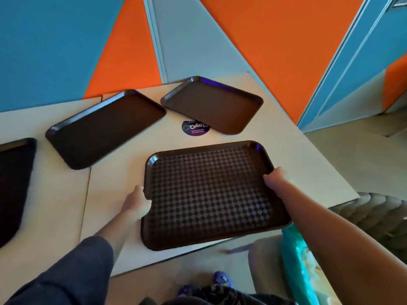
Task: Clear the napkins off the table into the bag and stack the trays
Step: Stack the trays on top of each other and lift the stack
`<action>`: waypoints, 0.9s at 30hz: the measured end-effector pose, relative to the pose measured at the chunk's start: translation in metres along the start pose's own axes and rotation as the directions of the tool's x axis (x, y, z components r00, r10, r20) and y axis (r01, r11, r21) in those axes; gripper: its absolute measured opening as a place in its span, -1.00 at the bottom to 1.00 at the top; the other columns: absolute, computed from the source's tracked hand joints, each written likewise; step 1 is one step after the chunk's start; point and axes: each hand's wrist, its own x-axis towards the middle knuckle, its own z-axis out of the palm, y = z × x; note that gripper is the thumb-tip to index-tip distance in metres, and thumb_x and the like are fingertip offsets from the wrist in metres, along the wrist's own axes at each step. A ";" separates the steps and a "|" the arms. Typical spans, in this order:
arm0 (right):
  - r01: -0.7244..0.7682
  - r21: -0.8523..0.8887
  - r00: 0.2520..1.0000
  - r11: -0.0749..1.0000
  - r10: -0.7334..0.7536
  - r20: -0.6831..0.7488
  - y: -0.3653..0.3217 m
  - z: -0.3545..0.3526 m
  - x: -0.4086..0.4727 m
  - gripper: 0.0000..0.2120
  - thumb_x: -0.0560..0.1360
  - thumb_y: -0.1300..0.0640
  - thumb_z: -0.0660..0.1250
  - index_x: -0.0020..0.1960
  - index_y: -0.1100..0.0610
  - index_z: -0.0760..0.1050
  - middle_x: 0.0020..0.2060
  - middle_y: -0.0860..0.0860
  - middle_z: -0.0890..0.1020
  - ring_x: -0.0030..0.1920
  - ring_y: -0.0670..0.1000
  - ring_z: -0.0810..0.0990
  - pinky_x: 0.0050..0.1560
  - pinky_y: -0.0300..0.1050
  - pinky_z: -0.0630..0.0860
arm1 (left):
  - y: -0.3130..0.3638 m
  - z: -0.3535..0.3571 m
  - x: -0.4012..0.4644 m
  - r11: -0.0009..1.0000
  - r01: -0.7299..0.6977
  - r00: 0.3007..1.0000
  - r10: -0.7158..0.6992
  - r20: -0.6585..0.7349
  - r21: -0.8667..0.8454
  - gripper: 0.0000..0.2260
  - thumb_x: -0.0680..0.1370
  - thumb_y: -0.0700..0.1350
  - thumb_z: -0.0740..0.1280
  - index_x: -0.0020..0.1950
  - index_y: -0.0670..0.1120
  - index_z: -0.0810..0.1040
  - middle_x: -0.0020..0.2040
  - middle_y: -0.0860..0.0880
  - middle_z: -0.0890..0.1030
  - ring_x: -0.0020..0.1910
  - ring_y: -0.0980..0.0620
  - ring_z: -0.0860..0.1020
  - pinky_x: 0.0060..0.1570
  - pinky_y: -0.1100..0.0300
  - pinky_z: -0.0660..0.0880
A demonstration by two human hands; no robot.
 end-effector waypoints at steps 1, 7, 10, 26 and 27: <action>0.023 -0.032 1.000 0.999 -0.023 0.008 -0.004 0.002 0.002 -0.53 0.47 0.11 0.28 0.31 0.31 0.33 0.24 0.28 0.45 0.26 0.25 0.44 0.29 0.09 0.41 | -0.005 -0.001 -0.004 1.000 0.022 1.000 -0.022 -0.012 -0.002 -0.60 0.51 -0.18 0.31 0.33 -0.13 0.32 0.18 -0.22 0.54 0.06 -0.25 0.55 -0.09 0.02 0.54; 0.146 -0.103 0.985 0.984 -0.135 0.107 -0.017 0.011 0.011 -0.66 0.47 0.23 0.24 0.21 0.33 0.42 0.16 0.27 0.52 0.16 0.25 0.52 0.17 0.04 0.49 | -0.034 -0.002 -0.032 0.990 0.142 0.983 -0.143 -0.119 -0.017 -0.65 0.55 -0.16 0.29 0.30 -0.21 0.37 0.22 -0.24 0.52 0.19 -0.24 0.48 0.08 0.00 0.43; 0.237 -0.130 0.965 0.963 -0.219 0.144 -0.024 0.016 0.012 -0.71 0.47 0.29 0.25 0.16 0.38 0.44 0.12 0.28 0.54 0.14 0.25 0.54 0.10 0.02 0.49 | -0.044 -0.005 -0.049 0.981 0.190 0.965 -0.194 -0.179 -0.037 -0.76 0.54 -0.16 0.30 0.15 -0.24 0.44 0.12 -0.23 0.55 0.09 -0.21 0.52 -0.07 0.06 0.41; 0.307 -0.077 0.951 0.949 -0.302 0.063 -0.043 0.039 0.006 -0.77 0.49 0.27 0.24 0.09 0.39 0.46 0.06 0.30 0.56 0.10 0.26 0.55 0.02 0.00 0.49 | -0.056 -0.027 -0.058 0.944 0.149 0.929 -0.235 -0.284 -0.294 -0.76 0.54 -0.30 0.26 0.19 -0.26 0.49 0.15 -0.25 0.56 0.15 -0.23 0.50 0.01 0.12 0.36; 0.302 -0.070 0.953 0.951 -0.298 0.058 -0.043 0.038 0.006 -0.77 0.50 0.27 0.24 0.08 0.39 0.46 0.06 0.30 0.56 0.09 0.27 0.55 0.01 -0.01 0.48 | -0.054 -0.028 -0.055 0.942 0.141 0.934 -0.228 -0.275 -0.304 -0.75 0.54 -0.30 0.26 0.22 -0.26 0.48 0.17 -0.24 0.56 0.16 -0.22 0.49 0.01 0.12 0.36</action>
